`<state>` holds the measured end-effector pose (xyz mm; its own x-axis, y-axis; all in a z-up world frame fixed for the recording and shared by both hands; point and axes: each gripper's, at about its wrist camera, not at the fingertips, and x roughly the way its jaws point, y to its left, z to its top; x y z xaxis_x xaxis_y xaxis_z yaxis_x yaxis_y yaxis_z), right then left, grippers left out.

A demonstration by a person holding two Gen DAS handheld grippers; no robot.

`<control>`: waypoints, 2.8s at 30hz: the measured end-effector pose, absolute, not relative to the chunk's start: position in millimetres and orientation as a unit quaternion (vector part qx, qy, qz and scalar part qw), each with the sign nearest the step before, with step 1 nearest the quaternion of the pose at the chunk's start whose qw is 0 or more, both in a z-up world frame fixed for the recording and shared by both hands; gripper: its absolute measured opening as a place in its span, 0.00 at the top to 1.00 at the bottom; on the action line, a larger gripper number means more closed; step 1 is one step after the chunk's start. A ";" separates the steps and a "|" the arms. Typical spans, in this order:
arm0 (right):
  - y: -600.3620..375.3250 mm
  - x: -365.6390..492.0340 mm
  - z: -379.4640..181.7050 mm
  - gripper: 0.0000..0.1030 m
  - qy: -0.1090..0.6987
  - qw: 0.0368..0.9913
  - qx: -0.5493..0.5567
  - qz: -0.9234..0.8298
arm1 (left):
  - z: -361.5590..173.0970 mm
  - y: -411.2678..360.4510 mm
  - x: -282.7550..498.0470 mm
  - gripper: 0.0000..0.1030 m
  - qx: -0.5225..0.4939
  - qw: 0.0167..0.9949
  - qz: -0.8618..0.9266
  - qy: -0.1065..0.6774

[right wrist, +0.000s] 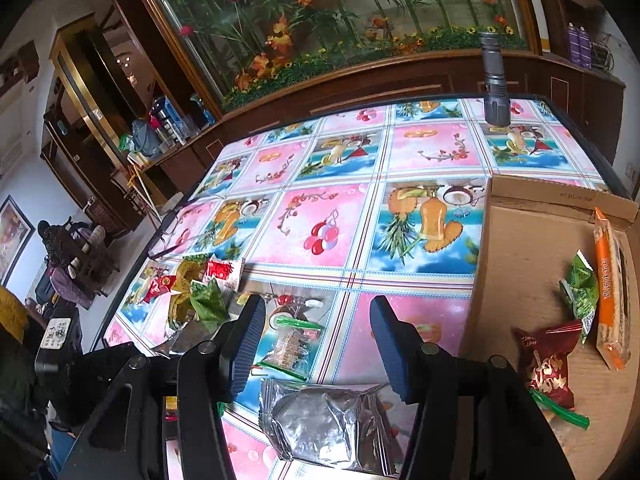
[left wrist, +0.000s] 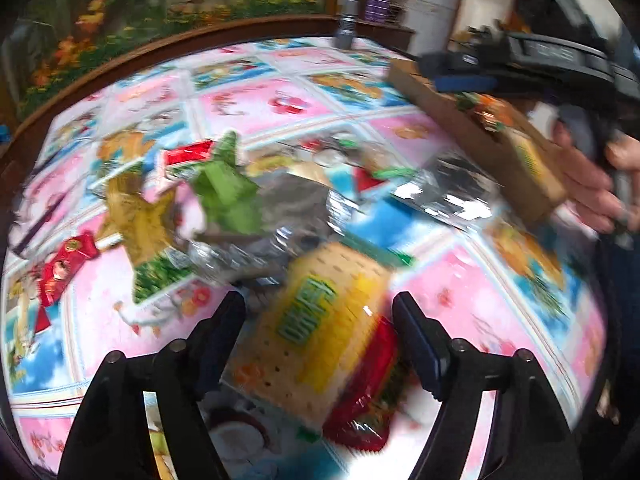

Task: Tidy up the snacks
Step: 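Move both tools back over the snack pile on the tablecloth, then grasp a WEIDAN cracker pack with left tool while right tool grasps silver foil bag, then lift the cracker pack and silver foil bag off the table and hold them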

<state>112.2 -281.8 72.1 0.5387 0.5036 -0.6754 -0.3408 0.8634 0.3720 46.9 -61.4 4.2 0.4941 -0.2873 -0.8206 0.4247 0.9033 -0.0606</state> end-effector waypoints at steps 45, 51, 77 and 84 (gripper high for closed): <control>-242.3 91.6 34.9 0.43 0.506 0.819 -0.003 0.270 | 37.2 -21.4 48.1 0.57 -0.052 0.893 -0.203 0.398; -236.0 69.6 29.1 0.43 0.512 0.820 -0.016 0.257 | 42.6 -17.7 45.1 0.57 -0.063 0.894 -0.215 0.388; -236.5 10.4 23.5 0.39 0.546 0.826 0.081 0.112 | 51.1 -15.8 37.6 0.57 -0.080 0.894 -0.225 0.380; -192.7 5.4 18.7 0.32 0.519 0.843 -0.083 0.111 | 33.6 -36.0 46.5 0.57 -0.026 0.886 -0.206 0.415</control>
<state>5.4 -192.7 18.7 0.4365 0.1012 -0.8940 -0.2742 0.9613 -0.0250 46.5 -36.0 33.6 0.5699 -0.3866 -0.7251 0.3431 0.9138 -0.2176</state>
